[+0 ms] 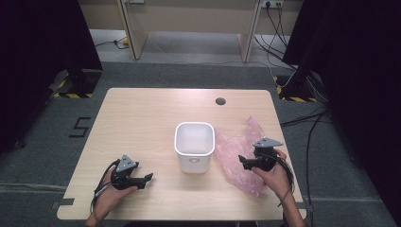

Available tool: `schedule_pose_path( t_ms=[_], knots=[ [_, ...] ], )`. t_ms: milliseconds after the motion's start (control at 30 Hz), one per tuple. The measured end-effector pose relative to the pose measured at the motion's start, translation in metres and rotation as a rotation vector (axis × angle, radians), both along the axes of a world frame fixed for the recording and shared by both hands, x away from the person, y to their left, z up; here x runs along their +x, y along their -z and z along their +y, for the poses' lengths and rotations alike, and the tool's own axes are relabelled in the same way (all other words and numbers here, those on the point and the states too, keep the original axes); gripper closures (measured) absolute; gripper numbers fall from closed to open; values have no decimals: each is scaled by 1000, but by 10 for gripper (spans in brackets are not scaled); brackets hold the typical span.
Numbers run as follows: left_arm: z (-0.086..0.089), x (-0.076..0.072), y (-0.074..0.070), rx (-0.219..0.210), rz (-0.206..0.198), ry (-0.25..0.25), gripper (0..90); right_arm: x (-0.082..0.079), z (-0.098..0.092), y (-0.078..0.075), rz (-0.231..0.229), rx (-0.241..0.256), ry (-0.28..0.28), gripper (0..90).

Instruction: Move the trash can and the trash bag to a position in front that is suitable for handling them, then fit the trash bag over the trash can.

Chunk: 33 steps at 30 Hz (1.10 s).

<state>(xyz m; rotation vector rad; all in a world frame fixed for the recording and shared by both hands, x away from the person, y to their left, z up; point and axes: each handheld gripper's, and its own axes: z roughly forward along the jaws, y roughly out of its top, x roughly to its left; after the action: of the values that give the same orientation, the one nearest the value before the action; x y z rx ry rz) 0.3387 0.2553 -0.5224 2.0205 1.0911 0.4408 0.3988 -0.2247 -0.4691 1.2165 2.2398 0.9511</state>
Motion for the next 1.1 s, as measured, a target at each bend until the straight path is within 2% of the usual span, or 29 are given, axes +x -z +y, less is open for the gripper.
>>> schedule_pose_path(
  t_ms=[300,600,900,1033,1100],
  knots=[
    [6,-3,2,51,6,-25,177,3,-8,10,28,-17,10,171],
    [5,-2,2,52,10,-24,151,3,-15,15,49,-21,18,161],
    [5,-2,2,52,10,-22,148,6,-7,30,92,-88,-1,162],
    [5,-1,2,55,10,-23,142,5,-5,30,87,-95,-8,162],
    [5,-1,2,56,12,-23,140,7,-5,27,70,-82,-8,161]
  ],
)
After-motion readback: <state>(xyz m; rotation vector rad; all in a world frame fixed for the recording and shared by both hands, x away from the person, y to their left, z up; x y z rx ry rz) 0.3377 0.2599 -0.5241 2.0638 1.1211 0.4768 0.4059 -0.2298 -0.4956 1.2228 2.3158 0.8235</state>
